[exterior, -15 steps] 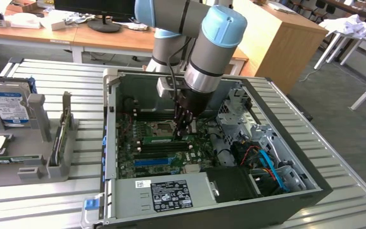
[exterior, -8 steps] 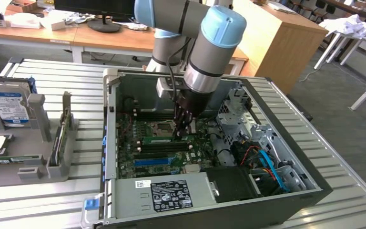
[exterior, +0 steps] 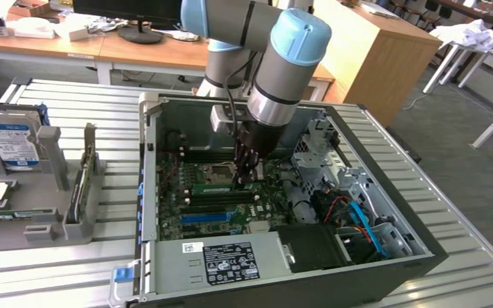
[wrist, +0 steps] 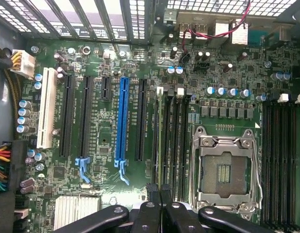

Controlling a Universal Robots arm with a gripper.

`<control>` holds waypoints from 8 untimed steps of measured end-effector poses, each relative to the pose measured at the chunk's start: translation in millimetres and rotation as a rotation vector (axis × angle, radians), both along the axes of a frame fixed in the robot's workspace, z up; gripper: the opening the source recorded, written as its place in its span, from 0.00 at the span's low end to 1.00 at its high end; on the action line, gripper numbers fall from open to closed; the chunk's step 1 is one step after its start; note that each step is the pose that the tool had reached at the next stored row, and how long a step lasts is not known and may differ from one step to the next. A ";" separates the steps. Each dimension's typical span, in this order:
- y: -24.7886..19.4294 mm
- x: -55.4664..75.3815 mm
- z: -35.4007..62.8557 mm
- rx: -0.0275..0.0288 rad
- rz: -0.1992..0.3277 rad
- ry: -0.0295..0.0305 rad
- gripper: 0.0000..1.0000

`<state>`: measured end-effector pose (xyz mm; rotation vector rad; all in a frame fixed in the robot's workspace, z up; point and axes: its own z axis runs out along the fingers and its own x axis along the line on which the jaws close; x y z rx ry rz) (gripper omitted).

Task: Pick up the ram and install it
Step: 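Insert the ram into the slot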

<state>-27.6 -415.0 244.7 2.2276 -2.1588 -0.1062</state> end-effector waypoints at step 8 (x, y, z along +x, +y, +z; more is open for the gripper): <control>0.0 0.0 -3.1 -0.0002 -0.001 0.0001 0.12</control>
